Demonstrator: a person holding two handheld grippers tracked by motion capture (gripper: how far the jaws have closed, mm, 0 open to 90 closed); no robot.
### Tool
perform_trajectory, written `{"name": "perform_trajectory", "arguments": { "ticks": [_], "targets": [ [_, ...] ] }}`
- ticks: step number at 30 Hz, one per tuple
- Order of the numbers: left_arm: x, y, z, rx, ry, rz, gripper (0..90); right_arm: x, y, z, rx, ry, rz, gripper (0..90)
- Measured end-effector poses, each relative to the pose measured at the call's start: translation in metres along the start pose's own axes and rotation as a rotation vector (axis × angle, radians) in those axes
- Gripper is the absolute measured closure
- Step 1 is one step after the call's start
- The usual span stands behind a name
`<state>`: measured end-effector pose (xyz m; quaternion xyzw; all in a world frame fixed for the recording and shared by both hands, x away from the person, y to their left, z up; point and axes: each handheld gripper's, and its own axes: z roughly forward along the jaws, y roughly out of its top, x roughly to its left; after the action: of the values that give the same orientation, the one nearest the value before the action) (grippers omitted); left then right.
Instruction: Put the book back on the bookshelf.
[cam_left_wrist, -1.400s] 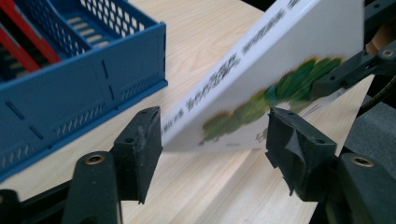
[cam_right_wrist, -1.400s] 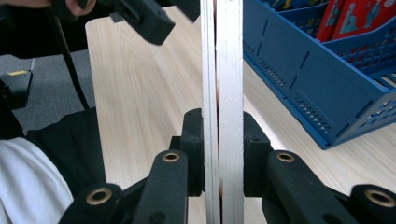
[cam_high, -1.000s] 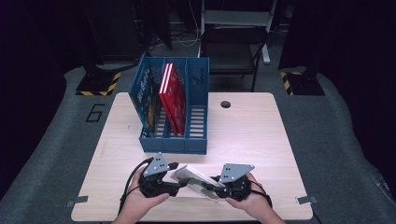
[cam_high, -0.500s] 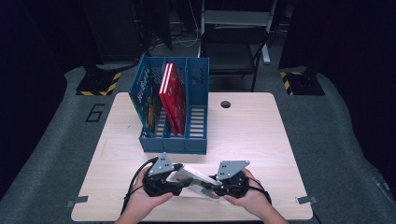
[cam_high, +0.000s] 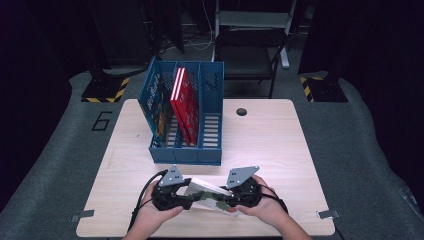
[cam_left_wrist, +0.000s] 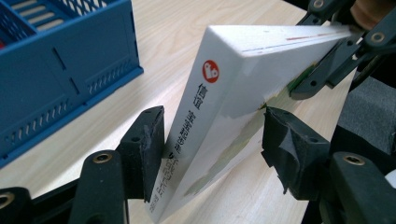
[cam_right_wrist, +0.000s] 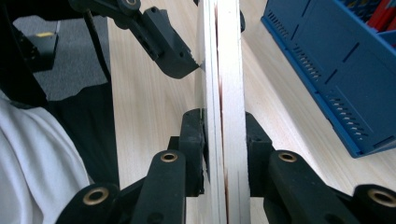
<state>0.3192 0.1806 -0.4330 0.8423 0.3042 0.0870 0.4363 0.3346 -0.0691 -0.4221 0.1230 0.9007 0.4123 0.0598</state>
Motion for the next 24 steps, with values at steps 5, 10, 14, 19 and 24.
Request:
{"name": "perform_trajectory", "arguments": {
  "ticks": [5,10,14,19,24],
  "targets": [
    [0.001,-0.005,0.004,0.018,0.003,-0.008,39.7,-0.001,0.004,0.005,0.035,0.016,-0.003,75.0],
    [0.004,-0.01,0.007,0.037,-0.014,-0.036,39.8,-0.001,0.006,0.009,0.053,0.028,-0.002,74.7],
    [0.004,-0.01,0.008,0.058,-0.019,-0.026,40.0,0.0,0.007,0.011,0.061,0.032,-0.011,74.6],
    [0.004,-0.009,0.005,0.041,-0.028,-0.033,39.4,0.0,0.007,0.014,0.071,0.034,-0.017,74.6],
    [0.004,-0.008,0.004,0.029,-0.027,-0.03,39.2,0.0,0.008,0.013,0.066,0.032,-0.015,73.8]
  ]
}}
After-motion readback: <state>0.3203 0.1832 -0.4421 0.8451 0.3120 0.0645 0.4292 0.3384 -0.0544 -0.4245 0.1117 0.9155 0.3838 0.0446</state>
